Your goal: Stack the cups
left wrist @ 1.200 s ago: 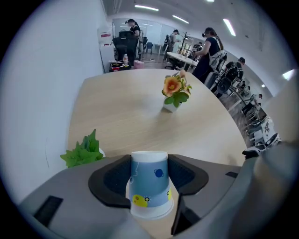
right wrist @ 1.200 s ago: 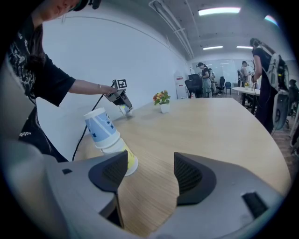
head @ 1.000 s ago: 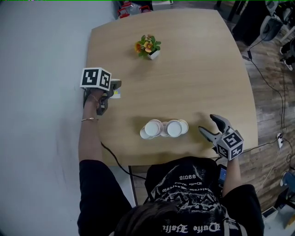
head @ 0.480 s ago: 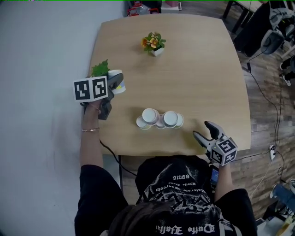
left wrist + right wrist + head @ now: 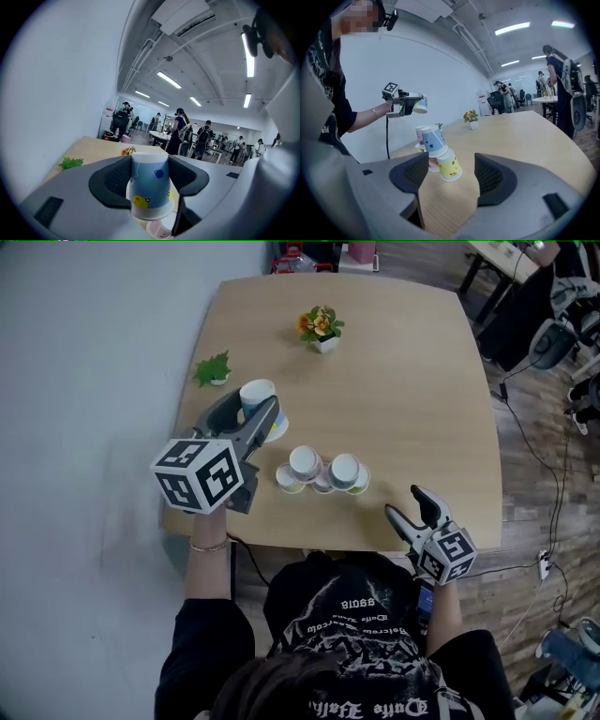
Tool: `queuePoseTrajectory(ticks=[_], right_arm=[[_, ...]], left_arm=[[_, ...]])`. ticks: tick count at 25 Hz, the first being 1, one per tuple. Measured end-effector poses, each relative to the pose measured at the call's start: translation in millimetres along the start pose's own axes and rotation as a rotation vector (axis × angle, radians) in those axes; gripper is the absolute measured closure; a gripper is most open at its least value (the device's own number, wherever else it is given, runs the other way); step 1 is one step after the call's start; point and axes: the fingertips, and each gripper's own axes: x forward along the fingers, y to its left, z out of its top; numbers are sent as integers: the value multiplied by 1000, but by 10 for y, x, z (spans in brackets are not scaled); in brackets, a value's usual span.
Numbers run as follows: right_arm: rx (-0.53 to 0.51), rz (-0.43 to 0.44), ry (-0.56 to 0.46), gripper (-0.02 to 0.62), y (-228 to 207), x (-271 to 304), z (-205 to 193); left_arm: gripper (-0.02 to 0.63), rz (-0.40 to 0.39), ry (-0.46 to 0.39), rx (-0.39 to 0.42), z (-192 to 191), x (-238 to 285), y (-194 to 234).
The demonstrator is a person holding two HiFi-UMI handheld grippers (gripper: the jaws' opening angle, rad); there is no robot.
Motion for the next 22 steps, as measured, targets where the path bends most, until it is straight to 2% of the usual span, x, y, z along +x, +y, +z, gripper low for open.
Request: queuePoseTrajectory(ticks=[3, 6, 9, 14, 22], right_arm=[[-33, 10, -13, 285, 82, -79, 83], [-47, 11, -40, 285, 117, -101, 152], [-80, 15, -44, 285, 172, -122, 203], [-139, 42, -43, 285, 311, -134, 257], [-157, 38, -72, 285, 240, -124, 381]], left_arm=[[354, -9, -60, 15, -2, -168, -285], [354, -16, -80, 50, -102, -228, -496], [354, -22, -130, 45, -164, -272, -660], [354, 20, -217, 105, -246, -276, -841], [353, 50, -216, 185, -595, -85, -1108]])
